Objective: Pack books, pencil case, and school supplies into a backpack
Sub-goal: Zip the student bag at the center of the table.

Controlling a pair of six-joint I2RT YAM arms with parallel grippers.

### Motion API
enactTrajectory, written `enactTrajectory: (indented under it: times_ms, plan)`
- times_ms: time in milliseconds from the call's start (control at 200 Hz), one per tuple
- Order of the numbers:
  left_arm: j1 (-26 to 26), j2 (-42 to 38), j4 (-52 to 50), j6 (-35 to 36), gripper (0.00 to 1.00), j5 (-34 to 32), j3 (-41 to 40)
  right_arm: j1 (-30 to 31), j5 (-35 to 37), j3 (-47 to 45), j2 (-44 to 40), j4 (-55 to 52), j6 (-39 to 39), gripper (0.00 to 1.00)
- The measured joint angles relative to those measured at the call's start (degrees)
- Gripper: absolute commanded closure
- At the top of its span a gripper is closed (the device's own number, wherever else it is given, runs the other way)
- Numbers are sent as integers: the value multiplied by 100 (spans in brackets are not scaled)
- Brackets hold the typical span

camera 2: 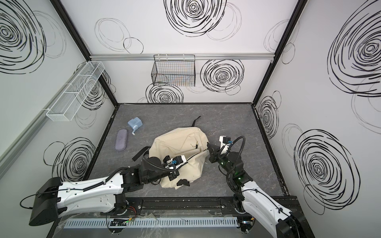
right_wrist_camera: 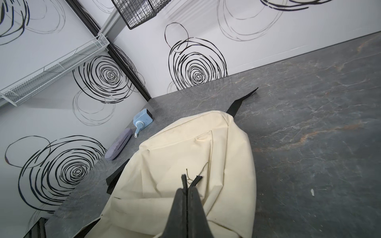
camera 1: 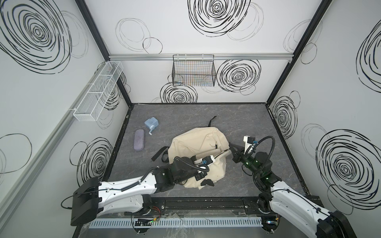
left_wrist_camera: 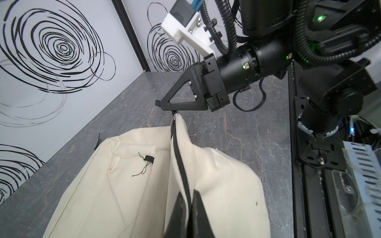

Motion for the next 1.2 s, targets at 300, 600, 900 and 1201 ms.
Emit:
enactTrajectory:
  times_ms: [300,600,900,1201]
  plan:
    - [-2,-190,245,245,100,13,-249,-643,-1036,-9,577,546,-59,100]
    - [-2,-190,282,323,100,2,-282,-828,-1370,262,1130,560,-61,100]
    - [-24,201,715,289,100,-35,-297,-1054,-1279,678,1530,122,-94,100]
    - [-105,898,1447,254,100,-26,-201,-1386,-1086,774,1862,-129,-98,100]
